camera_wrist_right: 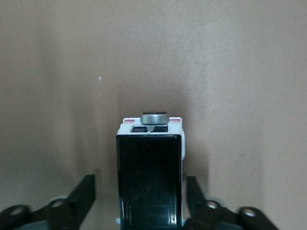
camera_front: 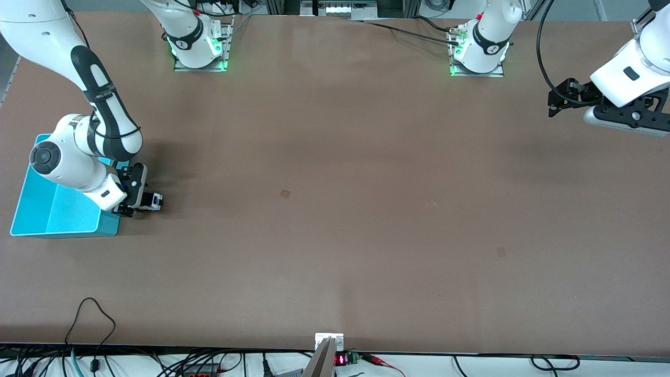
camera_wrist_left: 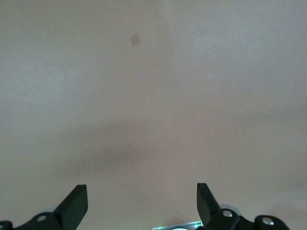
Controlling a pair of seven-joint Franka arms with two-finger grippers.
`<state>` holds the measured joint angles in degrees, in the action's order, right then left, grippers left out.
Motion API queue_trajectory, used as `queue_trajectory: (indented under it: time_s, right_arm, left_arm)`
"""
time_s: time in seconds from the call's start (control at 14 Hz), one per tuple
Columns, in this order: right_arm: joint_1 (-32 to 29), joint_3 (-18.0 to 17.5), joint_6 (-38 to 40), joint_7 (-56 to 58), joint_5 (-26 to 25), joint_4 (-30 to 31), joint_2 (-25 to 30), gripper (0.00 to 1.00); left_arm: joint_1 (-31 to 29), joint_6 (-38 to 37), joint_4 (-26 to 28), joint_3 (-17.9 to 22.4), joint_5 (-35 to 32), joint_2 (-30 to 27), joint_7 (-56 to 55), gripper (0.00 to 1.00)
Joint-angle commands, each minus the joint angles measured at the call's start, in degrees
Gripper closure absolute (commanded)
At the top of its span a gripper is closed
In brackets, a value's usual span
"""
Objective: Wind and store white jeep toy
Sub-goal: 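Lift the jeep with the right gripper over the turquoise bin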
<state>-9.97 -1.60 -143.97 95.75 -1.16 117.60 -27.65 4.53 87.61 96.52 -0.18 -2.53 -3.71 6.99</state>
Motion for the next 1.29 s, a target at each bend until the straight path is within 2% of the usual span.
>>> queue_trajectory:
  time_s: [0.0,0.07,0.21,0.57,0.86,1.21]
  right_arm:
    - [-0.6,-1.0,-0.5,1.3,-0.2,0.4,0.8,0.94]
    - [-0.5,-1.4,-0.4,1.3,-0.2,0.3,0.9,1.00]
    - [-0.5,-3.1,0.5,0.6,-0.1,-0.1,2.5,1.00]
    - [0.3,-3.1,4.2,-10.1,0.2,-5.1,7.2,1.00]
    - [-0.7,-2.3,6.9,-27.3,0.1,-6.7,11.6,1.00]
    - [-8.2,-1.9,8.7,-46.2,-0.2,-6.4,12.1,1.00]
  left_arm:
    - [0.2,-0.9,-1.0,-0.3,-1.3,0.0,-0.7,0.00]
    - [0.2,-0.9,-1.0,-0.3,-1.3,0.0,-0.7,0.00]
    - [0.1,-1.0,-1.0,-0.2,-1.3,0.0,-0.7,0.00]
    - [0.1,-1.0,-1.0,-0.2,-1.3,0.0,-0.7,0.00]
    - [0.2,-1.4,-1.0,-0.5,-1.3,0.0,-0.8,0.00]
    - [0.1,-1.8,-1.0,-0.6,-1.3,0.0,-0.8,0.00]
